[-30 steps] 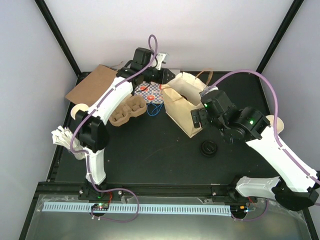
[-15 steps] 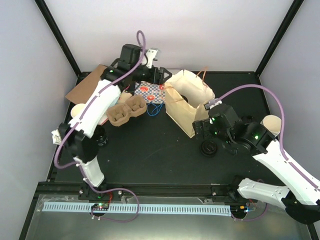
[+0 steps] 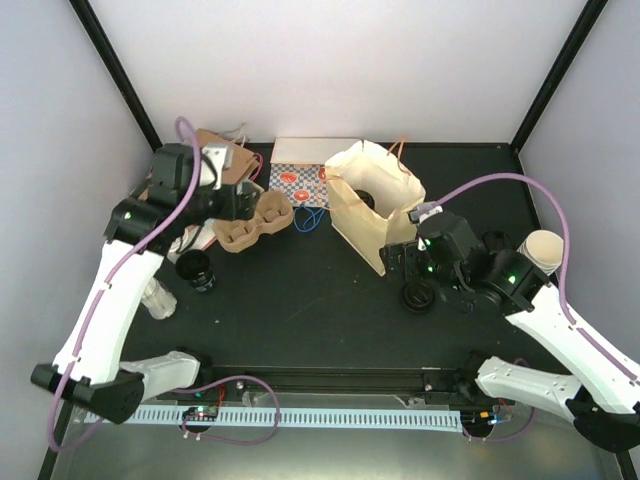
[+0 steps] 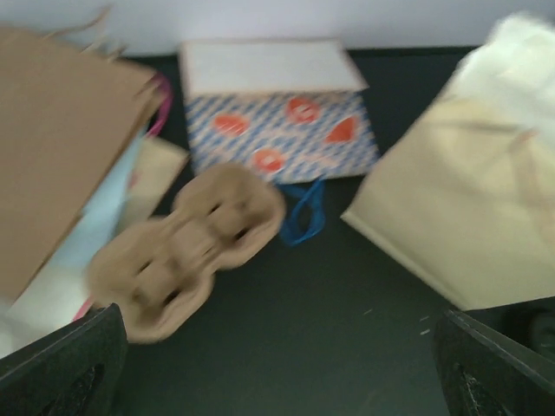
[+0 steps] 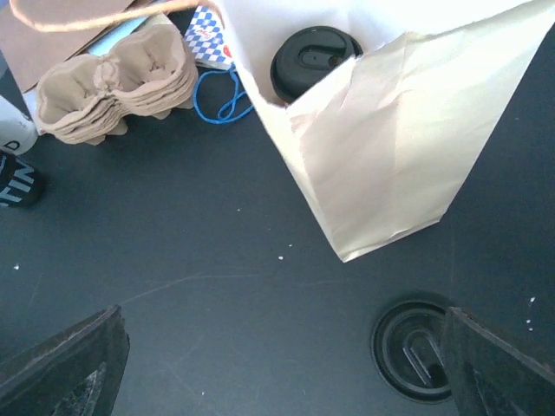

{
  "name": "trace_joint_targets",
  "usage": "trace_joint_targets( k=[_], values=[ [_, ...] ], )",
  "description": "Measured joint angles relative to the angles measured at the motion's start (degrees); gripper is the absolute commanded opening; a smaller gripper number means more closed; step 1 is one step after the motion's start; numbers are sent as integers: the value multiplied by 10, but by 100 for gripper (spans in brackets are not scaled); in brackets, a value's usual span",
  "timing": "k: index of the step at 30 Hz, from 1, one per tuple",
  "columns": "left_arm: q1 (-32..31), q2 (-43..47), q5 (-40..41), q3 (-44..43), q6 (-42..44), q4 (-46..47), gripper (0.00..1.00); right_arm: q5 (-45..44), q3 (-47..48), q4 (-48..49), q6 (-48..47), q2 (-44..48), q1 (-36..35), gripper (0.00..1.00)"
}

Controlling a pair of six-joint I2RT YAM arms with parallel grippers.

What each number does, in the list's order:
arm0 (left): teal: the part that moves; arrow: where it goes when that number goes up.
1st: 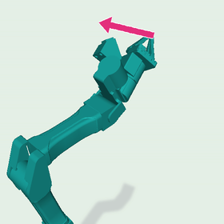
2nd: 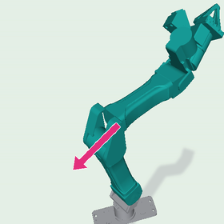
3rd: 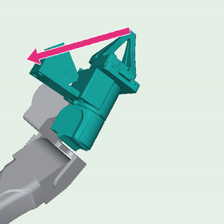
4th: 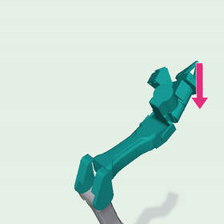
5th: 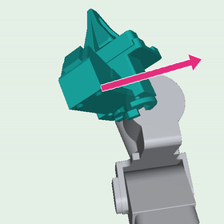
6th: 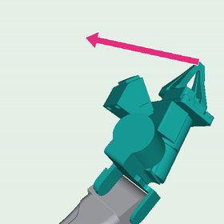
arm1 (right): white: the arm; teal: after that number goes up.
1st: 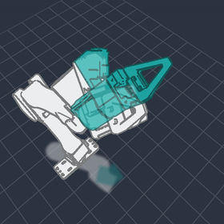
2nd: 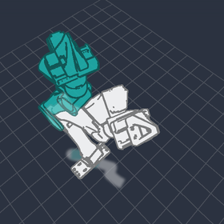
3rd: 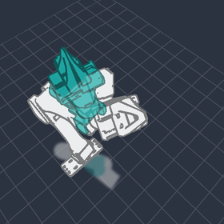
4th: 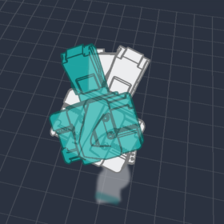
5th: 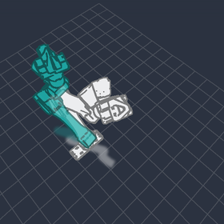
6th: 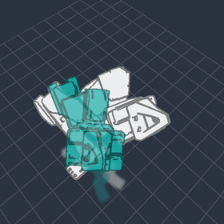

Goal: Pack the takeout coffee

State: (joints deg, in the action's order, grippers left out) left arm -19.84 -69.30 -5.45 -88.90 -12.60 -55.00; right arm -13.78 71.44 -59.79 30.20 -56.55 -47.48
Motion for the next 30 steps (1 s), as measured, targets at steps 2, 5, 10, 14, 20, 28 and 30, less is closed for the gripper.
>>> trace_joint_targets(
  k=[2,5,10,14,20,28,30],
  values=[
    [19,35,34,31,-3,-39,92,10,-29,21,1,23,0,100],
    [41,73,71,67,-13,-79,77,25,-52,29,-3,40,0,100],
    [59,116,117,154,-38,-95,69,52,-57,46,-19,38,0,100],
    [84,115,153,208,-56,-95,60,66,-62,54,-31,40,0,100],
    [140,70,212,187,-51,-83,67,80,-77,55,-43,63,0,100],
    [194,-21,230,125,-35,-49,64,81,-83,52,-49,102,0,100],
    [210,-45,224,114,-30,-46,62,80,-83,49,-49,106,0,100]
  ],
)
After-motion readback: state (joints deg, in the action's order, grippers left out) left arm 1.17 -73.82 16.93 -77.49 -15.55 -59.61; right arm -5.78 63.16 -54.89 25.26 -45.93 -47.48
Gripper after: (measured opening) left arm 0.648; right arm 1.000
